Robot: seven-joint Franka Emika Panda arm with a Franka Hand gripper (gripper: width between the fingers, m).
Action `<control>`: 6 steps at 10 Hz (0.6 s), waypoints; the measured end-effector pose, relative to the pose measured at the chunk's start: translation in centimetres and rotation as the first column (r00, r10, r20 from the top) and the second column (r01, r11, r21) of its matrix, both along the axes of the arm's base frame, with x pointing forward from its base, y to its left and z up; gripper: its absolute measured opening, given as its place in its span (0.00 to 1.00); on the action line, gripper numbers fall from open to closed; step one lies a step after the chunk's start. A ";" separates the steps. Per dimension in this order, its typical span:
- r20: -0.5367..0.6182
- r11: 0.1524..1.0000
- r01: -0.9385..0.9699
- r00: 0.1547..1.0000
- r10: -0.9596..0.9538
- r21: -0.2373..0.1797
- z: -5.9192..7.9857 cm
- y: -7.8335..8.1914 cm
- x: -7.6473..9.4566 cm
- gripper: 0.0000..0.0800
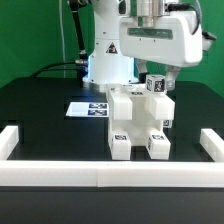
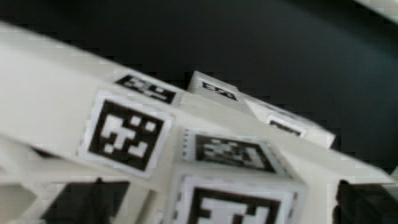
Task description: Assemble chair
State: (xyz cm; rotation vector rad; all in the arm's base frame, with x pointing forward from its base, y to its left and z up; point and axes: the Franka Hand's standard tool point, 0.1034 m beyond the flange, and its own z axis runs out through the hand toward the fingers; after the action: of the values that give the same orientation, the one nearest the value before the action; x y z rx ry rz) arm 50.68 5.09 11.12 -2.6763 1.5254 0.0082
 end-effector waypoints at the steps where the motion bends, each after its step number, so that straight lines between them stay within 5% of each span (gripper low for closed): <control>1: 0.005 0.996 -0.092 0.996 0.092 -0.005 0.0 0.1 0.0 0.81; 6: 0.026 0.872 -0.490 0.871 0.490 -0.027 0.1 0.1 0.1 0.81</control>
Offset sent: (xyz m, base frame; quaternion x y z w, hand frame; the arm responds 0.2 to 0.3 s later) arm 0.0031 0.0027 0.0008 0.0102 0.0045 -0.2517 0.9677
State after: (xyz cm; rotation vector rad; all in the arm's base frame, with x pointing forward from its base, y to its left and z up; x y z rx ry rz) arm 50.82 5.23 11.20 -2.9794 0.7971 -0.0258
